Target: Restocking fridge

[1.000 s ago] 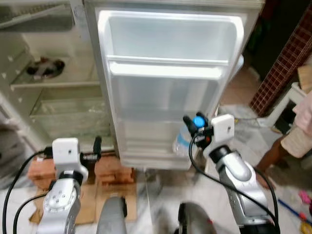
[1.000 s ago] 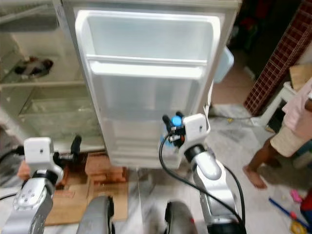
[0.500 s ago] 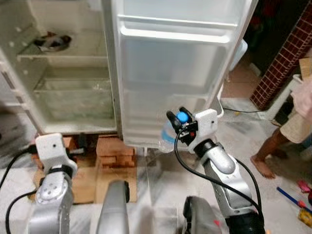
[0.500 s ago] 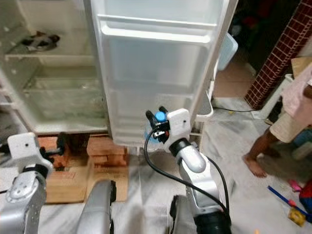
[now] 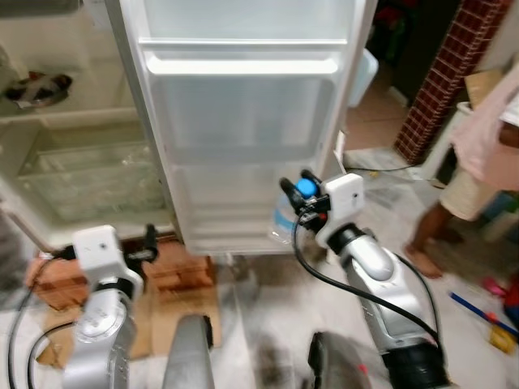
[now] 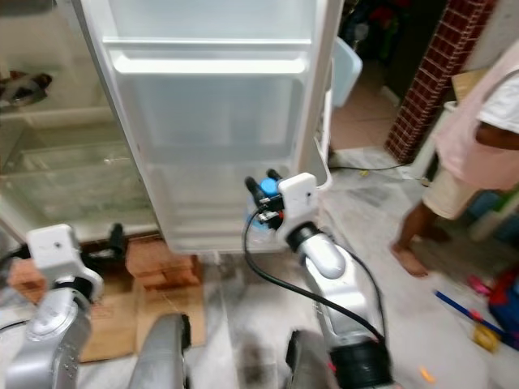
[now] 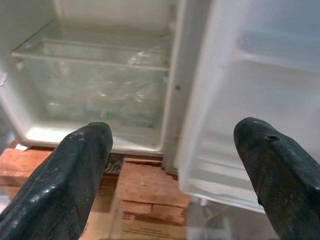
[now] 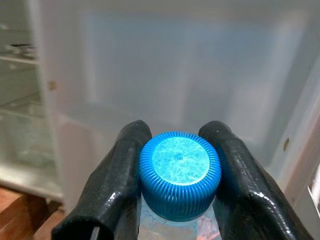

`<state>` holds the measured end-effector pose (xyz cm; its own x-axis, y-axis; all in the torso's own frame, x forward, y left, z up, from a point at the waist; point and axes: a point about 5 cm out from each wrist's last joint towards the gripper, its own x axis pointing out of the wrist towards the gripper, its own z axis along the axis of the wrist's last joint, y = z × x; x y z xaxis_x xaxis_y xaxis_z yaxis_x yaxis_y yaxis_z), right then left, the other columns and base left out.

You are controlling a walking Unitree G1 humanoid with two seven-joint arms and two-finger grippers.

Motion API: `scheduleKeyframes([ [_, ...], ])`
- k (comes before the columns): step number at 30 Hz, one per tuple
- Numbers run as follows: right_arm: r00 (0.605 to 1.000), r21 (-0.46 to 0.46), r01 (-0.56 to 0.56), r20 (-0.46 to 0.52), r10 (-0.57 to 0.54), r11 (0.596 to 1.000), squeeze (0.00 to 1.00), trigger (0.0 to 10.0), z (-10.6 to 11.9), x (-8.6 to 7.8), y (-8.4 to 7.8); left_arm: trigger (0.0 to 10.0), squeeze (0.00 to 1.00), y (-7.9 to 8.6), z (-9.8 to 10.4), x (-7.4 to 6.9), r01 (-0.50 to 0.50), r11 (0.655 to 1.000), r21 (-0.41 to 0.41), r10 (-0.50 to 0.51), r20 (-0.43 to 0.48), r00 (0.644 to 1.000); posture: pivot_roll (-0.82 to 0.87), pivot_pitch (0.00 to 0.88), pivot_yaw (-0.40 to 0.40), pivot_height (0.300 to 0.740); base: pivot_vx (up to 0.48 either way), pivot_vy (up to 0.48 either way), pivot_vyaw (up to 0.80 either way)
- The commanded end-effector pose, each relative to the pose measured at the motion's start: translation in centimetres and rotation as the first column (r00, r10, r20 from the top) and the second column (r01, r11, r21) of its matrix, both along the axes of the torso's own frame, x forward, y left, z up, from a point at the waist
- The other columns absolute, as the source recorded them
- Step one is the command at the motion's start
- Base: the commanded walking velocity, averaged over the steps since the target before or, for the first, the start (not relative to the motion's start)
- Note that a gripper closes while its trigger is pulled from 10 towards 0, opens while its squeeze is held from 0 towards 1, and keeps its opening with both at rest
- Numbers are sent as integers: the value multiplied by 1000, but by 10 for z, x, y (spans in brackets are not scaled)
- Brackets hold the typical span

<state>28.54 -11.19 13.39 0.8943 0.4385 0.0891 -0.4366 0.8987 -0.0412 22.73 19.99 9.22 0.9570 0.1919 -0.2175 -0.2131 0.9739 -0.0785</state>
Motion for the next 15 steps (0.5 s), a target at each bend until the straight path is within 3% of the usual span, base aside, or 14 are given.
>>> scheduleKeyframes([
  [1,999,14,-26,46,25,1000,0,10000,10,3,8,10000,0,5,0,0,-14,1000,8,14,-6,1000,39,0,-23,607,368,311,0],
  [7,998,12,-33,50,32,999,0,10000,9,3,9,10000,0,5,-1,0,-21,1000,-1,21,-12,1000,41,0,-22,607,246,353,0],
  [15,998,6,-35,50,35,999,0,10000,8,2,9,10000,0,3,-1,-1,-18,1000,0,18,-15,1000,42,0,-23,607,0,0,0],
])
